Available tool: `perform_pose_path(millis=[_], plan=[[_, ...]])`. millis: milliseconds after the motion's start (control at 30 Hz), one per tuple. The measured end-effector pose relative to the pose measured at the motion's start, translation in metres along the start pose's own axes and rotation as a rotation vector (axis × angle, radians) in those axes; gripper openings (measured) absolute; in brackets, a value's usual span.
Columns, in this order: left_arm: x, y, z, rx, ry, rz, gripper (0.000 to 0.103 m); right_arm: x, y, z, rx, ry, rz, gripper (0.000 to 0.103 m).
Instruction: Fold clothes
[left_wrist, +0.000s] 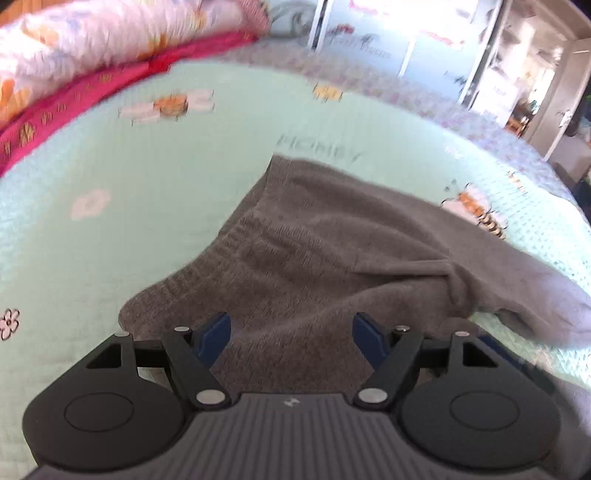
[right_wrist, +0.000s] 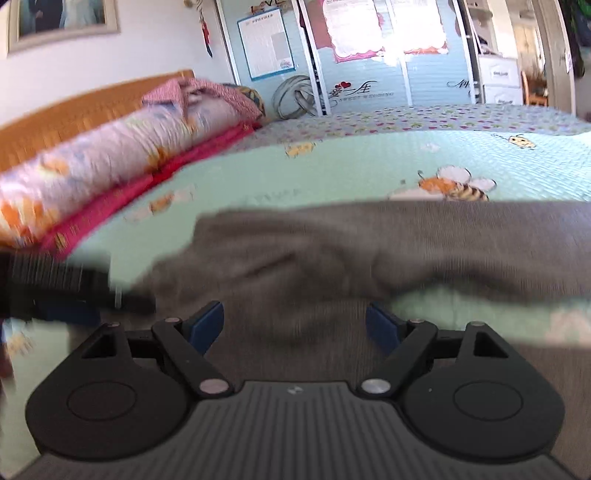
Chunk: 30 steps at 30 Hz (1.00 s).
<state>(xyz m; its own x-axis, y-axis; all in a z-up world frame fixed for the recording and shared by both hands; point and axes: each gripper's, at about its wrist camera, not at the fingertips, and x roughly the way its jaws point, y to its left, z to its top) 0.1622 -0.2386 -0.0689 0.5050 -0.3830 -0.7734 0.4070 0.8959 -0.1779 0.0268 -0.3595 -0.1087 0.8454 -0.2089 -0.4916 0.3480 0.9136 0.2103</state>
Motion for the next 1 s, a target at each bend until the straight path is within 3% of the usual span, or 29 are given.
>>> perform_pose_path(millis=[333,1000], plan=[[0.02,0.013,0.005,0.001,0.121,-0.051,0.076,0.02,0.01,-0.014,-0.096,0.009,-0.064,0.085],[0.0,0.017,0.015,-0.03,0.077,-0.084,0.076,0.025,0.015,-0.016,-0.132,0.026,-0.089,0.085]])
